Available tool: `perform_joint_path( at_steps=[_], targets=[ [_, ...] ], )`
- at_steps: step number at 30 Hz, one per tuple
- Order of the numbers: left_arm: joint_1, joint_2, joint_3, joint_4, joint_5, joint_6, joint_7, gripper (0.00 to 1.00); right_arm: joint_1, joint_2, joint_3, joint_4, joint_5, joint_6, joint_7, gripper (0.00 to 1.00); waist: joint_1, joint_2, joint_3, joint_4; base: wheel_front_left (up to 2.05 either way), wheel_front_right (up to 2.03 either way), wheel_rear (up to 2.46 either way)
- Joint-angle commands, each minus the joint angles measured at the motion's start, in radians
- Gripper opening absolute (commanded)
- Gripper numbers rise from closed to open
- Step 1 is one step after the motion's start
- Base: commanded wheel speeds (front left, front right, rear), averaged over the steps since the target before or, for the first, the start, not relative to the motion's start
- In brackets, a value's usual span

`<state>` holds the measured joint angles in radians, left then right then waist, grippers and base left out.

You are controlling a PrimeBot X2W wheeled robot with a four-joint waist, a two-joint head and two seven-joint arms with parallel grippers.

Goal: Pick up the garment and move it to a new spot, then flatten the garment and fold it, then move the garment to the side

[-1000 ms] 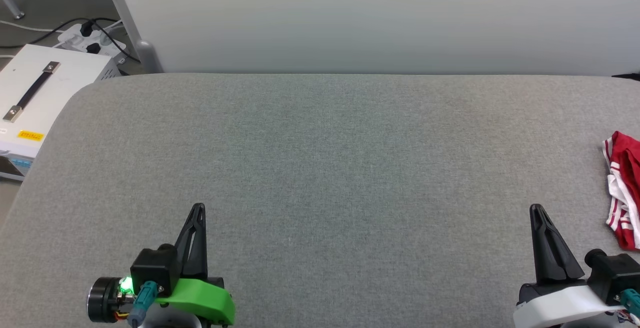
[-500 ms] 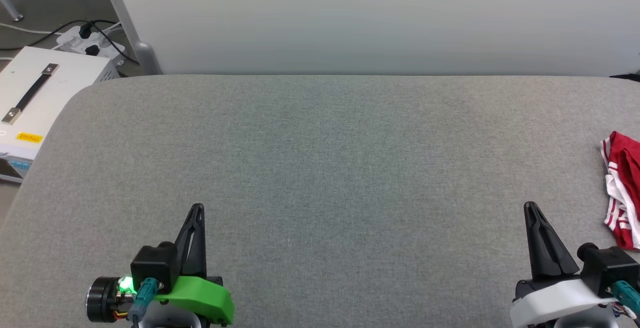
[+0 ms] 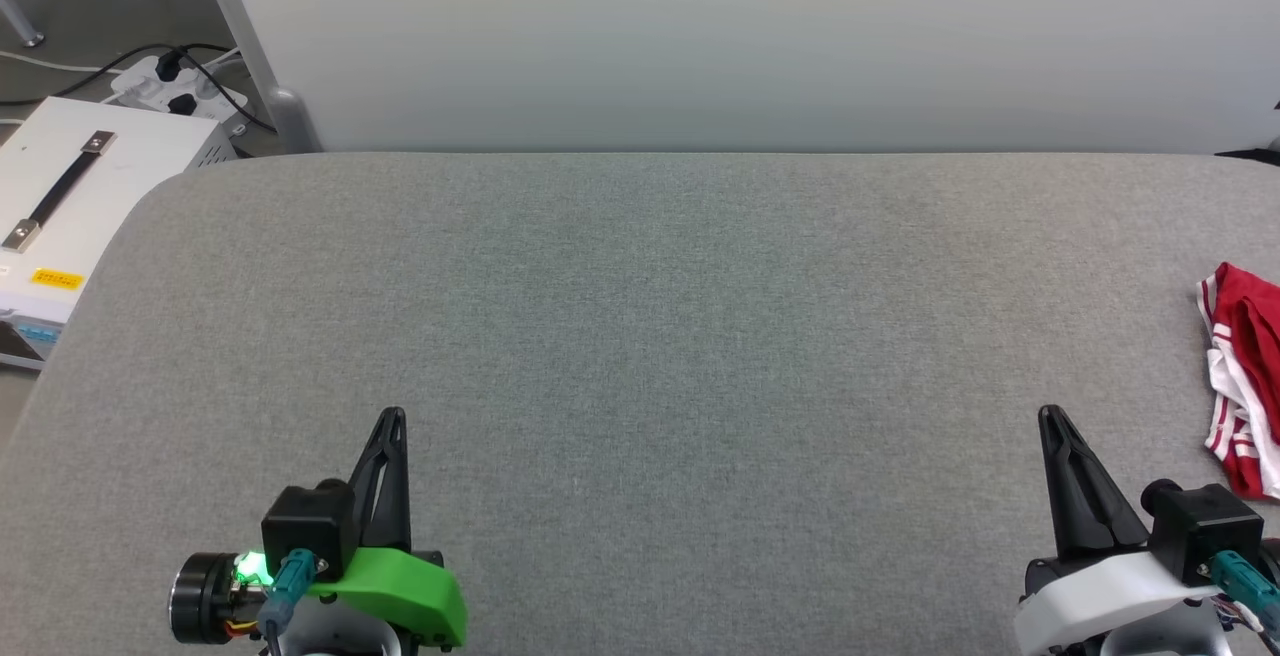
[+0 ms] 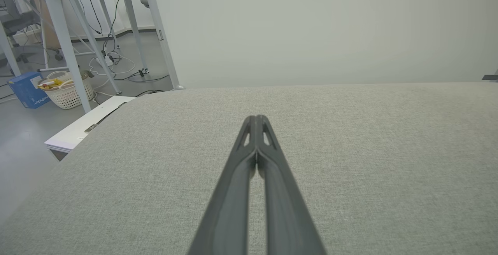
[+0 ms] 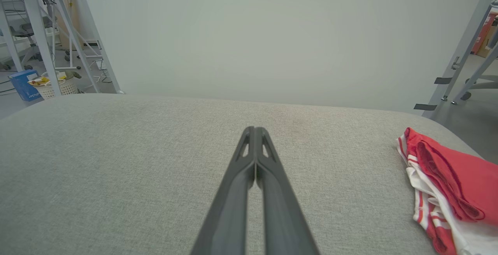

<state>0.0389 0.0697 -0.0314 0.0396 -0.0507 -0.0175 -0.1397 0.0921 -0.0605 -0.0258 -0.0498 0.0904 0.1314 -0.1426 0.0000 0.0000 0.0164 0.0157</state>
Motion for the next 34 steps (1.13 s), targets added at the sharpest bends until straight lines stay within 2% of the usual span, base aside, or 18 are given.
perform_joint_path(
  at_steps=[1,34],
  targets=[
    [-0.017,-0.003,0.003,-0.007,0.009,0.006,0.006,0.00,-0.022,0.004,0.003,0.004,-0.010,0.000,0.008,0.00,0.0000,0.0000,0.000,0.000,0.00,0.00,0.00],
    [-0.028,-0.011,0.017,-0.023,0.029,0.012,0.072,0.00,-0.057,0.007,0.014,0.027,-0.050,-0.001,0.075,0.00,0.0000,0.0000,-0.008,-0.008,0.00,0.00,0.00]
  ],
)
